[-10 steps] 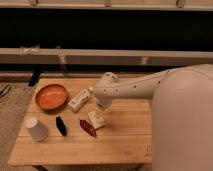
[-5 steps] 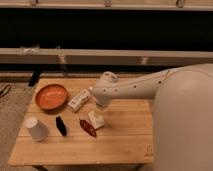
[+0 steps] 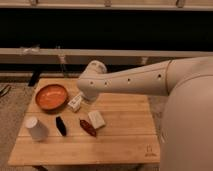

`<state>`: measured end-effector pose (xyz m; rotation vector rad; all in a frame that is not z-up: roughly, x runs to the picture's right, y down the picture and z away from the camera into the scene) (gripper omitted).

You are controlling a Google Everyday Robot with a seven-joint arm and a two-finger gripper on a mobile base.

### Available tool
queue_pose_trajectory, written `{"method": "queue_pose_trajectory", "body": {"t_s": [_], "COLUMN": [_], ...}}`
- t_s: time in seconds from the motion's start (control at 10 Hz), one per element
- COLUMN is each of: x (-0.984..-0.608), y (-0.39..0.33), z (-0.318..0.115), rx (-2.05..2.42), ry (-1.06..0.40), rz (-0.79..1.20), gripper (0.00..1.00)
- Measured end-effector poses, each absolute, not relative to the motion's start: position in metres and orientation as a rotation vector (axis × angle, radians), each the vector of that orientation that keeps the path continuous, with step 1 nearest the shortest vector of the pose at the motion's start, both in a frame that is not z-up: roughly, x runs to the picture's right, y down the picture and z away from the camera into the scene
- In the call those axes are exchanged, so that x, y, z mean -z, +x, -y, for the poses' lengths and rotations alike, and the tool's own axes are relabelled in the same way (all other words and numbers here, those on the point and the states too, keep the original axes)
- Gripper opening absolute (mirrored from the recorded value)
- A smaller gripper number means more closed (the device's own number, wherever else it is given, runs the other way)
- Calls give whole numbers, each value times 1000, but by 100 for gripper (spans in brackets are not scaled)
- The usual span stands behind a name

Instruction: Place the ceramic cup over the eraser

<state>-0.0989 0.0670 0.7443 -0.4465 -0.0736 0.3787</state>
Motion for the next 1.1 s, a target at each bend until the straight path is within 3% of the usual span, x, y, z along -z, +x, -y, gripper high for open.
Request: {"method": "queue_pose_trajectory", "body": {"t_s": [0.5, 1.1], "x": [-685, -708], "y": [-190, -253], "z": [-102, -123], "rx": [-184, -46], "ry": [-505, -559], "rz": [167, 244], "gripper": [80, 80]}}
